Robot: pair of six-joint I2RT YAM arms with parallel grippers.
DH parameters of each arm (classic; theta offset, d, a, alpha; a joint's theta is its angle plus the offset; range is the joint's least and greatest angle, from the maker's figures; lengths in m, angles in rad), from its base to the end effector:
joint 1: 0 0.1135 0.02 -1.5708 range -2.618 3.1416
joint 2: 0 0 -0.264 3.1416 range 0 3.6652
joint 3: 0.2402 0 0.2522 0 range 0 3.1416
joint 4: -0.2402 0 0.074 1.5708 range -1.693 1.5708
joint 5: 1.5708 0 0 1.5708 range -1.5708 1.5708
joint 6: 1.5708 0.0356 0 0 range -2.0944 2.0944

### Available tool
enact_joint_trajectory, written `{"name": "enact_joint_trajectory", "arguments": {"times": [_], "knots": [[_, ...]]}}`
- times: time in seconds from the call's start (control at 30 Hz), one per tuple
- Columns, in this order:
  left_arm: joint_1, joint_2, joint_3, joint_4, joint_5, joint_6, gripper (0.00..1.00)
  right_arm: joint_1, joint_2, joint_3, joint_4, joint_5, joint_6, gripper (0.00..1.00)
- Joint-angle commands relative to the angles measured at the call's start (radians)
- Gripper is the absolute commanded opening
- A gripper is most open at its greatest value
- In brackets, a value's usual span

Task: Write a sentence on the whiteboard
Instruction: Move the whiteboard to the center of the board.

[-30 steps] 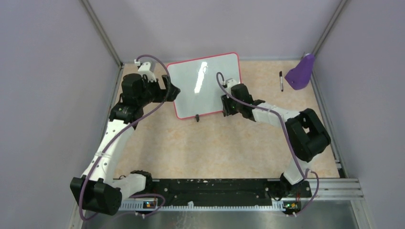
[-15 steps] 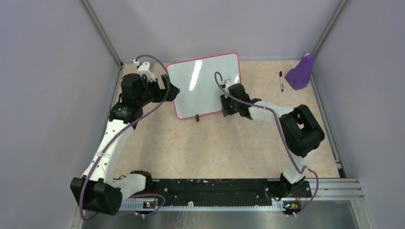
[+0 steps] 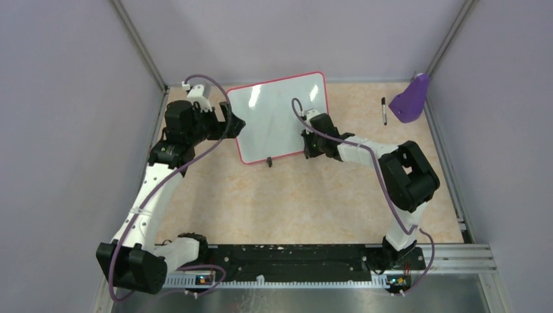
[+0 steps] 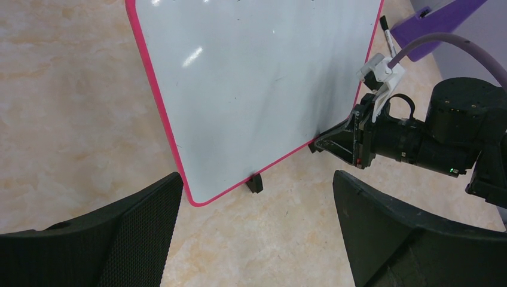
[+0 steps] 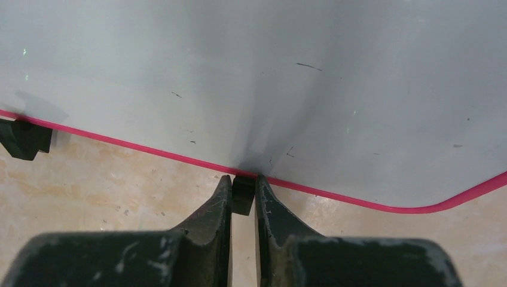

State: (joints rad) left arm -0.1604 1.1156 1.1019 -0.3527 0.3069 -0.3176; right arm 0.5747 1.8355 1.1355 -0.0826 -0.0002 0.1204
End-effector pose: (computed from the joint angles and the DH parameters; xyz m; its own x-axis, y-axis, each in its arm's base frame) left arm 0.2455 -0.0506 0.3686 -0.4705 -0.2254 -0.8531 0.2987 0.8690 -0.3944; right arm 0.3297 0.2135 0.1791 -0.6529 -0.2797 -0.7039 -0.4687 0.8792 0.0853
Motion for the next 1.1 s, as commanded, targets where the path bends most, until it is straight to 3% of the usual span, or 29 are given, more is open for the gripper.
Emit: {"name": "enact_joint_trajectory", "arguments": {"times": [0.0, 0.6, 1.07], "knots": [[0.005, 0.003, 0.004, 0.032, 0.006, -0.014, 0.99, 0.01, -0.015, 0.03, -0.028, 0.007, -0.007, 0.01], [0.011, -0.005, 0.001, 0.037, -0.005, -0.015, 0.99, 0.01, -0.407, -0.317, -0.16, 0.081, -0.076, 0.0], [0.013, -0.008, -0.006, 0.045, -0.006, -0.02, 0.99, 0.01, -0.596, -0.39, -0.311, 0.055, -0.04, 0.0]]}}
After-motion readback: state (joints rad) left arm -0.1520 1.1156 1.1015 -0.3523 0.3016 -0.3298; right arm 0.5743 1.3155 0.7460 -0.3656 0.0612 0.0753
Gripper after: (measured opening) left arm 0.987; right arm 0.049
